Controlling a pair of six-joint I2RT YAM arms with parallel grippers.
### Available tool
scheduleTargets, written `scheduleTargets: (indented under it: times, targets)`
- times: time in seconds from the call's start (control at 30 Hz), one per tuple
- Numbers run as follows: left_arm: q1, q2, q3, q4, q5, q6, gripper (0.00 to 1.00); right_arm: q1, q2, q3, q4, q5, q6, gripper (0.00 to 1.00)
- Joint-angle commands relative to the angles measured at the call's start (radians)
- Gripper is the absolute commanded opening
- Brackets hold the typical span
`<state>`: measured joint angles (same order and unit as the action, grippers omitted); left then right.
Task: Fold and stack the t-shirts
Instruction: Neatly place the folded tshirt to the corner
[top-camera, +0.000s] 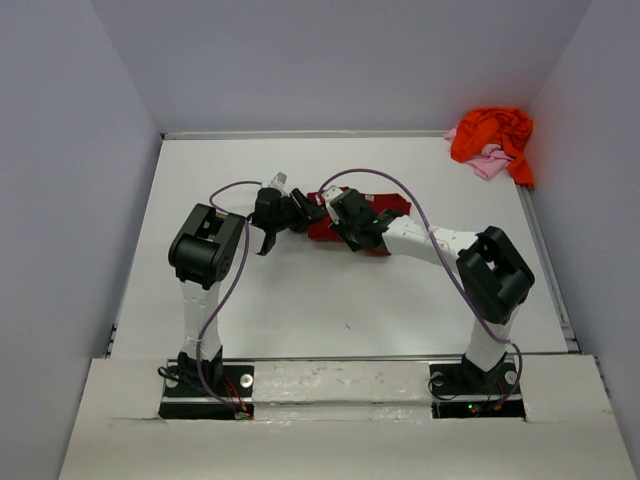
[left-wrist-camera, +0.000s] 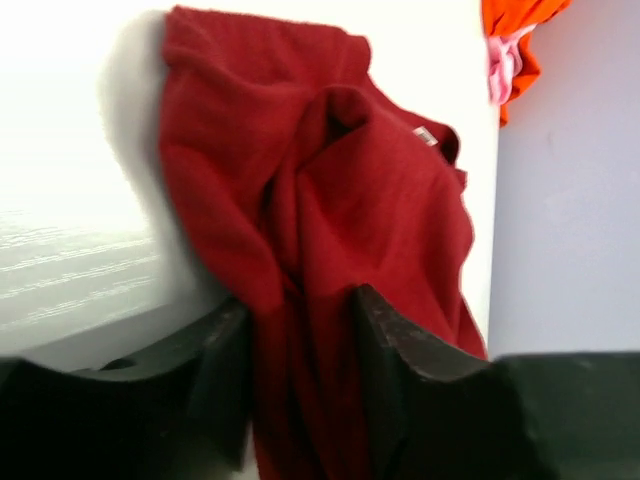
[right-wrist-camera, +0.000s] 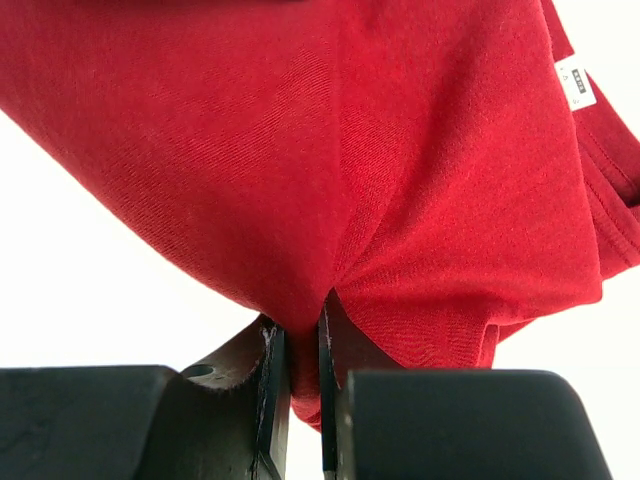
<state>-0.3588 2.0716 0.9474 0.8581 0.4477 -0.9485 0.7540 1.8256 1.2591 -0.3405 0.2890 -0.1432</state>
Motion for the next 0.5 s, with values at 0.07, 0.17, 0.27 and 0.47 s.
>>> scheduleTargets:
  times: [0.07, 0.17, 0.27, 0.47]
  targets:
    - [-0.008, 0.038, 0.050, -0.019, 0.059, 0.008, 0.19, -0.002, -0.028, -0.010, 0.003, -0.013, 0.021, 0.00]
    - [-0.008, 0.039, 0.059, -0.034, 0.060, 0.010, 0.00, -0.002, -0.029, -0.018, 0.005, -0.013, 0.027, 0.00]
    - [-0.008, 0.044, 0.096, -0.085, 0.059, 0.034, 0.00, -0.002, -0.038, -0.030, 0.003, -0.017, 0.057, 0.00]
    - [0.032, 0.056, 0.259, -0.316, 0.026, 0.146, 0.00, 0.007, -0.101, -0.134, -0.018, -0.091, 0.256, 0.51]
